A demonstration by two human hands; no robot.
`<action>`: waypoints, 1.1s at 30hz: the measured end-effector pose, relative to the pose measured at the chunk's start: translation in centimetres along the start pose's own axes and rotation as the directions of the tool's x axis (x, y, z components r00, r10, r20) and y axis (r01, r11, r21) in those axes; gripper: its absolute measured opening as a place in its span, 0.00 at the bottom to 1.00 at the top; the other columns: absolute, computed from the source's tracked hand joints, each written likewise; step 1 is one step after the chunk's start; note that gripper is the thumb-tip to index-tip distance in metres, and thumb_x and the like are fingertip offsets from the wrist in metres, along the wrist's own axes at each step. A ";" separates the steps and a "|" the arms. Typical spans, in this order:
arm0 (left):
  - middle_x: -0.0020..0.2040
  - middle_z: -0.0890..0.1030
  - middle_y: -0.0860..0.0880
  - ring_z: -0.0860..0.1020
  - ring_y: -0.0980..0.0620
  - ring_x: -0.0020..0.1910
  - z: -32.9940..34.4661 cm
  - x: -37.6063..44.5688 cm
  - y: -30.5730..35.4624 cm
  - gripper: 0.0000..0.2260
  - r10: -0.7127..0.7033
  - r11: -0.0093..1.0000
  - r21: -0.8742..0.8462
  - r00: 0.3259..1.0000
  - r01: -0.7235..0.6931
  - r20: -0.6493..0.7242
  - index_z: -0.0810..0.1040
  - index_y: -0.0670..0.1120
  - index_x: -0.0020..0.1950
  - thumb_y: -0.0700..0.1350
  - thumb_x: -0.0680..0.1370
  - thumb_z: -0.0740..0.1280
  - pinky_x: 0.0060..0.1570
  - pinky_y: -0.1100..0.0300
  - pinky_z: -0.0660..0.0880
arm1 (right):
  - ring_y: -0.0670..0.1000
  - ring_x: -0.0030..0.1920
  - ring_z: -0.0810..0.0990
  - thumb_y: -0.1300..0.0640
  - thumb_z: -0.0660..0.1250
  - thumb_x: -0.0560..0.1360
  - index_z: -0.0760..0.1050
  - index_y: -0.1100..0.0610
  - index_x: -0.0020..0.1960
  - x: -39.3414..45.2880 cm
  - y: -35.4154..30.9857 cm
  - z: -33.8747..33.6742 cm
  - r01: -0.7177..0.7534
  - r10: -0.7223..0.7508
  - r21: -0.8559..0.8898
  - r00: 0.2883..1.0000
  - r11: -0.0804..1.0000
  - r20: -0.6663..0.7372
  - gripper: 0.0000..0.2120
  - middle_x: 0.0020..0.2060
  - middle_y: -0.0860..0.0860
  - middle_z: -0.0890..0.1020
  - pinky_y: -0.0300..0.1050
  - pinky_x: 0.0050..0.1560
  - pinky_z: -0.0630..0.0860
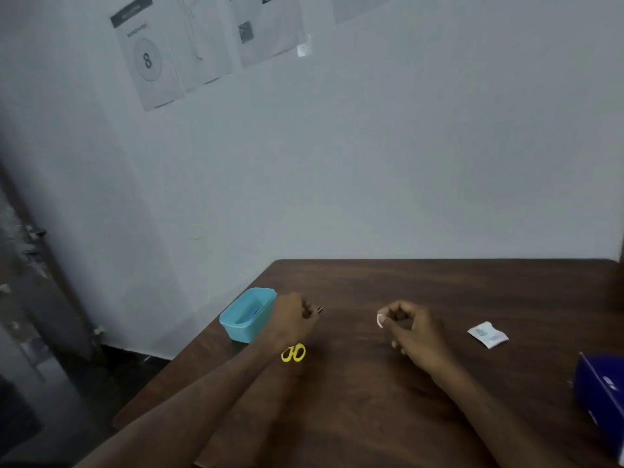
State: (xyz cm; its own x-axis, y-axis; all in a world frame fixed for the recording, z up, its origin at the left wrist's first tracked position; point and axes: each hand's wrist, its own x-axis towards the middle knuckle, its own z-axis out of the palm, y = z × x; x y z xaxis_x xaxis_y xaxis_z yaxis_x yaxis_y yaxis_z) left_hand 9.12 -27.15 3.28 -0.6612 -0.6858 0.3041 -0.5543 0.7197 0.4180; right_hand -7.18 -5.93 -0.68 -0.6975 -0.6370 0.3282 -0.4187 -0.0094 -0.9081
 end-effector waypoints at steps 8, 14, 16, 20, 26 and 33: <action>0.41 0.84 0.59 0.80 0.66 0.39 4.2 -2.9 5.7 0.03 0.251 0.939 -0.204 0.958 -0.276 -0.139 0.84 0.50 0.47 0.45 0.80 0.75 0.41 0.77 0.72 | 0.47 0.38 0.86 0.67 0.66 0.83 0.81 0.55 0.48 1.4 1.6 -0.7 -0.084 0.093 0.061 0.984 0.995 -0.153 0.10 0.41 0.50 0.88 0.45 0.43 0.84; 0.42 0.83 0.58 0.81 0.66 0.40 8.0 -2.2 8.8 0.02 0.321 0.873 -0.314 0.924 -0.374 -0.209 0.84 0.49 0.48 0.43 0.81 0.74 0.42 0.74 0.77 | 0.47 0.34 0.83 0.51 0.68 0.84 0.85 0.53 0.45 1.7 1.7 -0.9 -0.113 0.131 0.116 0.978 0.987 -0.163 0.12 0.33 0.47 0.85 0.51 0.43 0.82; 0.43 0.85 0.55 0.82 0.62 0.41 9.0 -1.6 9.8 0.02 0.343 0.855 -0.332 0.915 -0.398 -0.213 0.84 0.47 0.49 0.43 0.82 0.73 0.42 0.73 0.78 | 0.46 0.33 0.81 0.45 0.67 0.83 0.84 0.53 0.43 1.7 1.8 -1.3 -0.120 0.133 0.086 0.976 0.989 -0.174 0.16 0.31 0.48 0.83 0.53 0.45 0.82; 0.46 0.86 0.53 0.84 0.58 0.42 10.1 0.3 10.7 0.03 0.447 0.817 -0.307 0.872 -0.488 -0.198 0.84 0.45 0.50 0.43 0.82 0.73 0.42 0.67 0.81 | 0.48 0.35 0.83 0.44 0.71 0.80 0.84 0.51 0.42 2.3 2.5 -1.8 -0.121 0.122 0.020 0.957 0.992 -0.264 0.13 0.33 0.50 0.85 0.58 0.50 0.84; 0.47 0.86 0.53 0.83 0.62 0.39 11.1 1.8 9.6 0.05 0.496 0.773 -0.358 0.851 -0.523 -0.173 0.86 0.45 0.54 0.43 0.80 0.76 0.40 0.67 0.82 | 0.45 0.32 0.82 0.49 0.73 0.80 0.85 0.55 0.45 2.9 3.3 -1.9 -0.134 0.134 0.020 0.940 0.991 -0.312 0.10 0.32 0.49 0.86 0.56 0.48 0.84; 0.44 0.88 0.55 0.86 0.60 0.43 11.6 2.4 8.8 0.09 0.431 0.718 -0.563 0.897 -0.409 -0.102 0.87 0.49 0.56 0.48 0.77 0.80 0.42 0.70 0.81 | 0.47 0.35 0.82 0.52 0.72 0.82 0.84 0.55 0.43 3.2 4.1 -1.7 -0.096 0.115 0.081 0.953 0.992 -0.280 0.10 0.35 0.53 0.86 0.49 0.39 0.81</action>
State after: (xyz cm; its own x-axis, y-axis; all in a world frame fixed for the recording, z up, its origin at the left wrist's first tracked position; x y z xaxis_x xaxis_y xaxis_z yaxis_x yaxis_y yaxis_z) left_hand -3.19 -21.22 -2.28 -0.7801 -0.3156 0.5402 0.1576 0.7365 0.6578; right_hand -12.09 -6.70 -2.87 -0.8757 -0.3924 0.2813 -0.3016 -0.0104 -0.9534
